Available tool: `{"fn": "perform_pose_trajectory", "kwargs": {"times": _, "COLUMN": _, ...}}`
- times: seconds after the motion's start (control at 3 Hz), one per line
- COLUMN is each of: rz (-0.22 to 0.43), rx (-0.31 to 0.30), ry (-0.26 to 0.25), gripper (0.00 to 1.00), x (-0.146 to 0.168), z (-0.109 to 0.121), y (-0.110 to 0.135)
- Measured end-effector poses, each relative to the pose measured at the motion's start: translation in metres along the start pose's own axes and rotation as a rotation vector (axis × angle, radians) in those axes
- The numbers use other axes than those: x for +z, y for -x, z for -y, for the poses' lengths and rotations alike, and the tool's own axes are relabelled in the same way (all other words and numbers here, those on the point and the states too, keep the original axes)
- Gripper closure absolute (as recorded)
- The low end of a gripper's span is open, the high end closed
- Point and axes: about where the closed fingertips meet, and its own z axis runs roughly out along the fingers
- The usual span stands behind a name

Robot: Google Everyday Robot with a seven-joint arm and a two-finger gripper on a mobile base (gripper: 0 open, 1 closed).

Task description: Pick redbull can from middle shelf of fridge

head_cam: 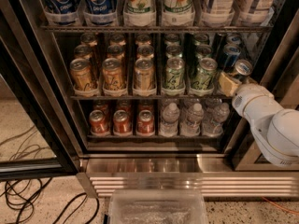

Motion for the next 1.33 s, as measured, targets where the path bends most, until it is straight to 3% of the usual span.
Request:
{"fn": "perform_pose_trajectory", "kwargs": {"times": 0.67, "rz": -0.003, "rx": -0.003, "ry": 0.013, "gripper": 1.0, "x": 0.0, "z": -0.003, "y": 0.001}}
{"fn": "perform_pose_trajectory", "kwargs": {"times": 1.0, "rz": 0.058, "rx": -0.02, "ry": 0.031, "gripper": 1.0, "x": -0.009, "z": -0.01, "y": 0.021}}
{"fn": "perform_pose_trajectory", "kwargs": {"times": 1.33, "rz": 0.181, "rx": -0.072, "ry": 0.025, "gripper": 1.0, "x": -0.035, "z": 0.016, "y": 0.052}}
